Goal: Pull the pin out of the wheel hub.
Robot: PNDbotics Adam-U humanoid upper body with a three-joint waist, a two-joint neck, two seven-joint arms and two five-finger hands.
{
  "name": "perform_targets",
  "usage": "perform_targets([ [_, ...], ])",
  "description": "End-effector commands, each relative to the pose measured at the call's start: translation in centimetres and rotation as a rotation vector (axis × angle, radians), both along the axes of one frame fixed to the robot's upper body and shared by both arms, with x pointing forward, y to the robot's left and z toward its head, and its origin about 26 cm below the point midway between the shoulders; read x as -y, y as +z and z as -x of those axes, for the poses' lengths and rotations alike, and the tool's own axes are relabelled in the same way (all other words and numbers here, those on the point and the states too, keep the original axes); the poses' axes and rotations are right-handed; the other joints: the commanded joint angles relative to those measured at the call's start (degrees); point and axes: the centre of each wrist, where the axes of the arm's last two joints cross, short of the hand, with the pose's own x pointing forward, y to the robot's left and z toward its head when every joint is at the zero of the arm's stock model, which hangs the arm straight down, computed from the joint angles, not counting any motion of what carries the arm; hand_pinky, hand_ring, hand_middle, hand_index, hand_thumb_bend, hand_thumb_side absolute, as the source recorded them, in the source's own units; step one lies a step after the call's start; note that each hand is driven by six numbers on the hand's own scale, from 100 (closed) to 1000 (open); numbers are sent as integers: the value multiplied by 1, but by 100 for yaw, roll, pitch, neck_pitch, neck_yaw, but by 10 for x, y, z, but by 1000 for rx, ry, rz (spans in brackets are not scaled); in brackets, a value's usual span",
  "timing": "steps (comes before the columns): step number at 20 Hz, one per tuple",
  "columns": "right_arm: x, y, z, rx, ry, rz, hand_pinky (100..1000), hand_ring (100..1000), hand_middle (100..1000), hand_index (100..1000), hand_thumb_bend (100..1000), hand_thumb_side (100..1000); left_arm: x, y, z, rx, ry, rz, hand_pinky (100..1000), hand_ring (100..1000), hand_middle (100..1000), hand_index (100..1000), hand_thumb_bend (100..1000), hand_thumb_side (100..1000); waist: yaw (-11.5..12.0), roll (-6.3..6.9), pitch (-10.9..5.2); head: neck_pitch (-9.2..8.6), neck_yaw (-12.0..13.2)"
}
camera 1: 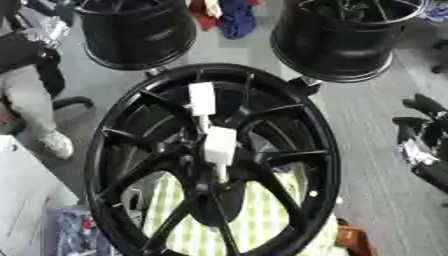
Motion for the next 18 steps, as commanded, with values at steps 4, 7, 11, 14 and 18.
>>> perform_targets([
  [4, 1, 6, -1, 11, 28, 32, 853, 799, 904, 971, 100, 328, 23, 12, -23, -37, -73, -251, 676, 735, 780, 865, 332, 492, -95, 54, -115, 28, 149],
  [7, 1, 5, 0, 3, 33, 35, 853, 799, 904, 971, 100, 327, 47, 6, -40, -70, -124, -325, 667, 729, 774, 858, 353, 481, -119, 72, -145, 28, 168],
  [11, 3, 2, 1, -5, 28, 36, 853, 799, 904, 971, 100, 327, 87, -4, -60, -134, -177, -417, 667, 733, 777, 858, 381, 480, -98, 75, -175, 28, 165],
  [14, 3, 2, 2, -6, 26, 35, 853, 799, 904, 971, 100, 327, 112, -1, -73, -153, -203, -477, 664, 731, 777, 857, 411, 495, -71, 68, -171, 28, 140],
  [18, 3, 2, 1, -7, 27, 36, 853, 799, 904, 971, 100, 326, 129, -2, -85, -175, -223, -559, 666, 735, 780, 859, 449, 517, -71, 63, -159, 28, 132],
])
